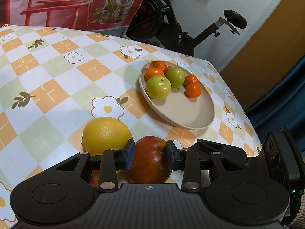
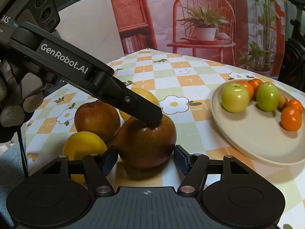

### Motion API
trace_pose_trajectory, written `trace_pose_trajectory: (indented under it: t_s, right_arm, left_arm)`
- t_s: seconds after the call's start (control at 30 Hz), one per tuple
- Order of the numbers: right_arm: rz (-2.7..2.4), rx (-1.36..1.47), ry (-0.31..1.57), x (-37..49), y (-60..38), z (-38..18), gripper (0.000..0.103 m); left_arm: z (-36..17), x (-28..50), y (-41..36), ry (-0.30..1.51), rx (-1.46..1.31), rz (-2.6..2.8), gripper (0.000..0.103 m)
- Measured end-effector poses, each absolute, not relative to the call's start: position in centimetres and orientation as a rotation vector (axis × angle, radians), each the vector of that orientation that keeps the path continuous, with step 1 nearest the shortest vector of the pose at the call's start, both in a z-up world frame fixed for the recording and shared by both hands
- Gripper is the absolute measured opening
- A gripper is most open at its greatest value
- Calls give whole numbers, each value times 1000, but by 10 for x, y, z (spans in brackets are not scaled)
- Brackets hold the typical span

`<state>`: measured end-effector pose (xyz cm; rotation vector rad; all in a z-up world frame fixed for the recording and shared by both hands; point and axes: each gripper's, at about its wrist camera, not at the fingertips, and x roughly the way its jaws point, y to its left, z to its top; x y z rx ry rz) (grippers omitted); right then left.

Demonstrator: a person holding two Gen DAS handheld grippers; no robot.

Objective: Organize fruits
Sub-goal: 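Close both grippers together around the large red apple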

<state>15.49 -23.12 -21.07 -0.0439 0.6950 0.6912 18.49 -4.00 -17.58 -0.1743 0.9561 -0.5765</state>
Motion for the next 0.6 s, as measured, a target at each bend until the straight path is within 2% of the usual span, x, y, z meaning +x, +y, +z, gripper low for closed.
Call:
trace_pose_trajectory:
  t_s: [0.6]
  right_arm:
    - [638, -63, 621, 151, -264, -191, 60]
  left_arm:
    - [-156, 189, -76, 925, -137, -614, 39]
